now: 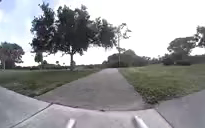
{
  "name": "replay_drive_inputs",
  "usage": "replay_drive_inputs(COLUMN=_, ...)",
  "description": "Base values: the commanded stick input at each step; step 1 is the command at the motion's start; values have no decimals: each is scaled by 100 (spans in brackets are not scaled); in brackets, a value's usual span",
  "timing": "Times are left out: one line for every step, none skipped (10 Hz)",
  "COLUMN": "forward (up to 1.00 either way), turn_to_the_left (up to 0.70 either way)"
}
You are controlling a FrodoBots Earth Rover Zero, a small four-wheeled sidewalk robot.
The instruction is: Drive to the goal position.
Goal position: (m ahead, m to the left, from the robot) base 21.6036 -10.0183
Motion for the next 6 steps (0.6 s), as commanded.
replay_drive_inputs(forward=85, turn_to_the_left=0)
replay_drive_inputs(forward=85, turn_to_the_left=0)
replay_drive_inputs(forward=85, turn_to_the_left=0)
replay_drive_inputs(forward=85, turn_to_the_left=-11)
replay_drive_inputs(forward=85, turn_to_the_left=-31)
replay_drive_inputs(forward=85, turn_to_the_left=-19)
